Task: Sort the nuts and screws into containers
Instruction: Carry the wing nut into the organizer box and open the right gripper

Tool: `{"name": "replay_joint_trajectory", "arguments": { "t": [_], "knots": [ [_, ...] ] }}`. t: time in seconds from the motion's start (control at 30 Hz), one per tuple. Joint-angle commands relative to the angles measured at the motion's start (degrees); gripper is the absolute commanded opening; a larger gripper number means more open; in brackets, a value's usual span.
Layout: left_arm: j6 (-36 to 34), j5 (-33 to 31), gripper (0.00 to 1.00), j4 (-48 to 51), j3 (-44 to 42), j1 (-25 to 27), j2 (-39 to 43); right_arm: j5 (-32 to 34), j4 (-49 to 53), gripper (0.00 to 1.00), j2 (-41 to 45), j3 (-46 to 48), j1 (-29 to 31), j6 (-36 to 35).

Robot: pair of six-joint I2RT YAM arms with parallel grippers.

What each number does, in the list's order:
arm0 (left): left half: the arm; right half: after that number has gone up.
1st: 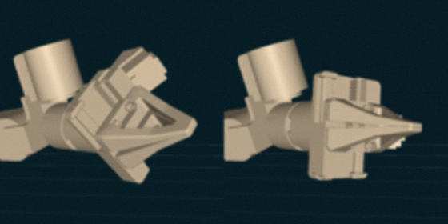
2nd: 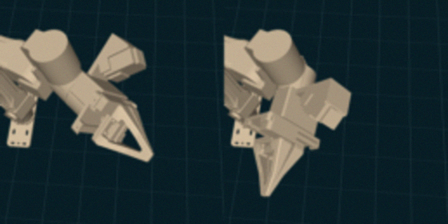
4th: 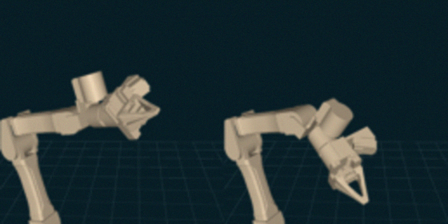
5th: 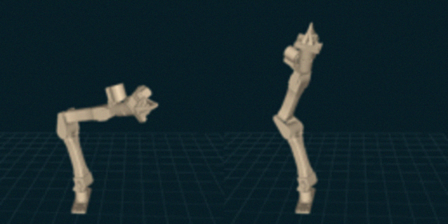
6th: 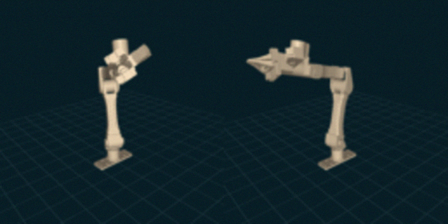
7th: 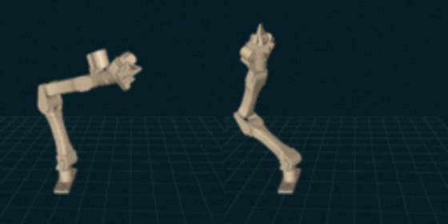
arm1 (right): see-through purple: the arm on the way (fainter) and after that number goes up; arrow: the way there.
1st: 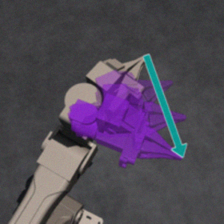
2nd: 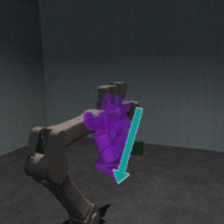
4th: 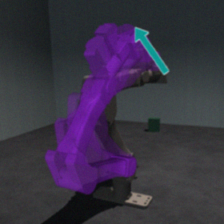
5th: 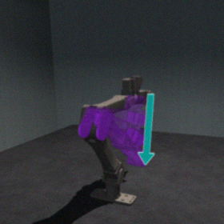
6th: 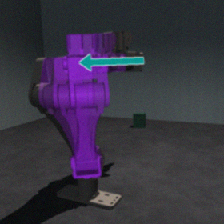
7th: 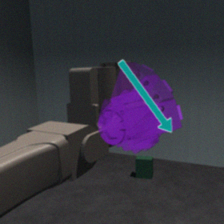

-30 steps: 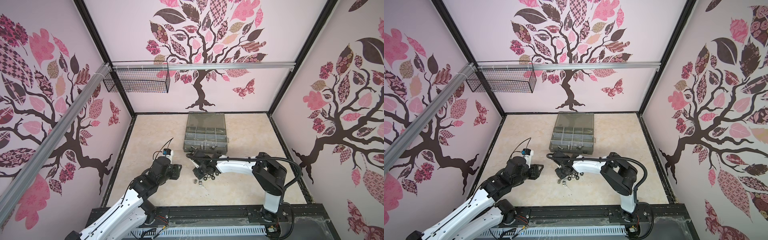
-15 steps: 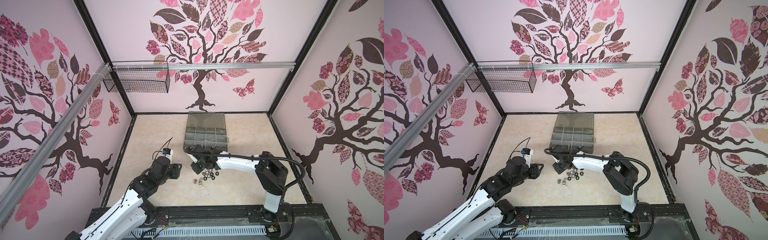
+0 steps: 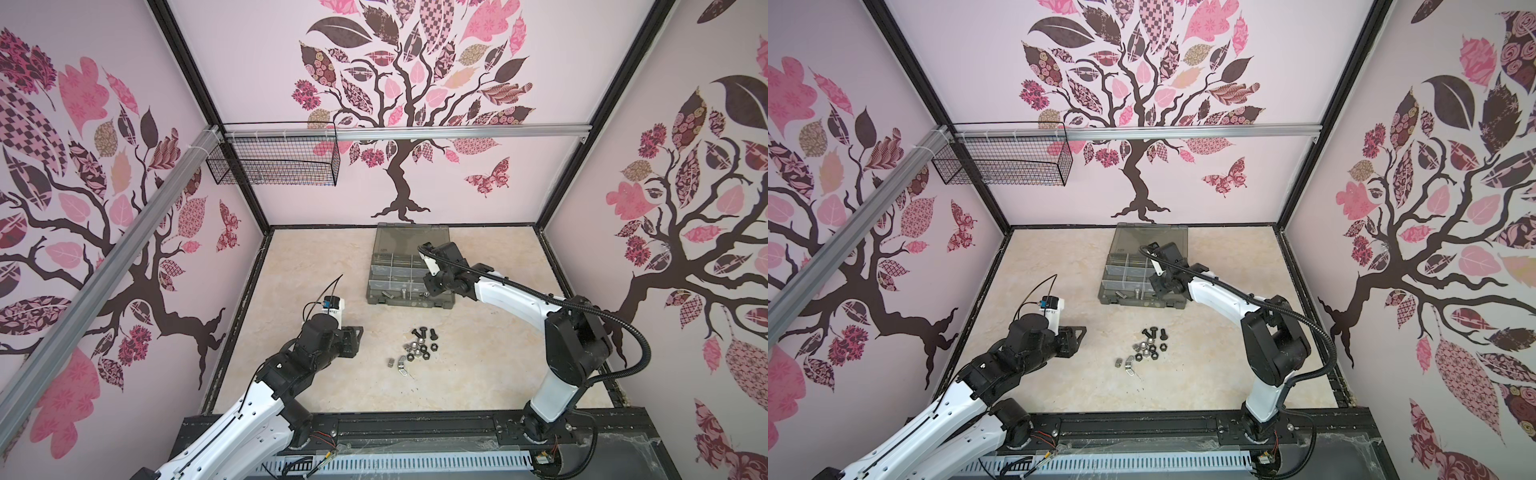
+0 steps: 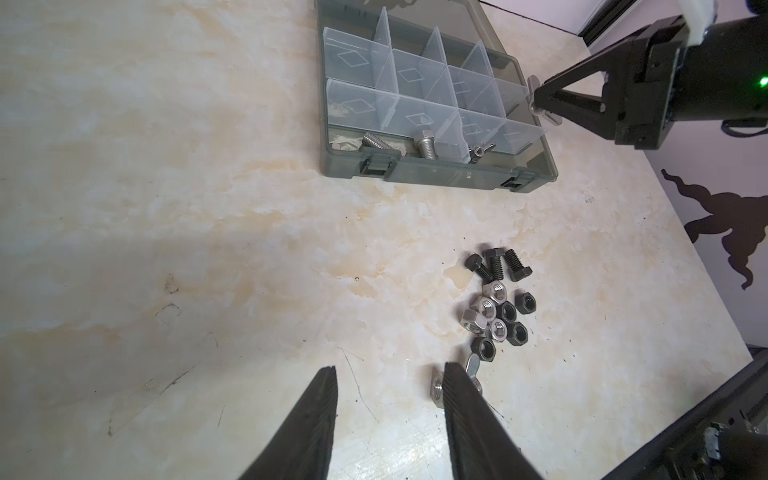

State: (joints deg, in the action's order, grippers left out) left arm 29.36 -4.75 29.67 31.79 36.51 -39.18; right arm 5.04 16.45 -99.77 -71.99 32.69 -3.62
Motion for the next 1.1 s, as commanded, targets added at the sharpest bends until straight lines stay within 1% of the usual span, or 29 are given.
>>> {"name": "replay_joint_trajectory", "arguments": {
  "t": [0.0,0.1,0.17,0.27,0.37,0.57,0.73,0.87,1.07],
  "knots": [
    [-0.1,0.4,0.45,-0.7,-1.3,-0.2,0.2,0.1,-1.6,0.2,-1.8,0.0,0.4,-2.4],
    [-0.1,0.9,0.45,-0.6,-1.5,-0.2,0.2,0.3,-2.5,0.21,-3.4,0.2,0.4,-2.1],
    [0.0,1.1,0.45,-0.4,-1.6,-0.3,0.2,0.1,-2.2,0.24,-4.3,-0.2,0.5,-1.8],
    [0.0,1.2,0.45,-0.3,-1.6,-0.3,0.3,0.2,-2.1,0.33,-4.3,-0.1,0.4,-1.4],
    [-0.1,1.3,0.45,-0.6,-1.6,-0.3,0.1,0.5,-2.2,0.38,-2.8,0.1,0.4,-1.4],
    [-0.1,1.5,0.45,-0.6,-1.3,-0.3,-0.9,0.7,-1.8,0.42,1.5,0.5,0.4,-0.3],
    [-0.4,2.4,0.45,-0.5,-1.4,-0.3,-1.0,-1.5,-2.6,0.44,6.0,3.2,0.3,2.2],
    [-1.1,3.5,0.45,1.5,-0.3,-0.3,-2.2,-3.3,-5.3,0.46,9.5,7.5,0.2,4.4],
    [-1.0,4.1,0.44,2.6,0.1,-0.1,-2.6,-5.4,-6.5,0.46,11.4,10.2,0.1,6.8]
  ]
}}
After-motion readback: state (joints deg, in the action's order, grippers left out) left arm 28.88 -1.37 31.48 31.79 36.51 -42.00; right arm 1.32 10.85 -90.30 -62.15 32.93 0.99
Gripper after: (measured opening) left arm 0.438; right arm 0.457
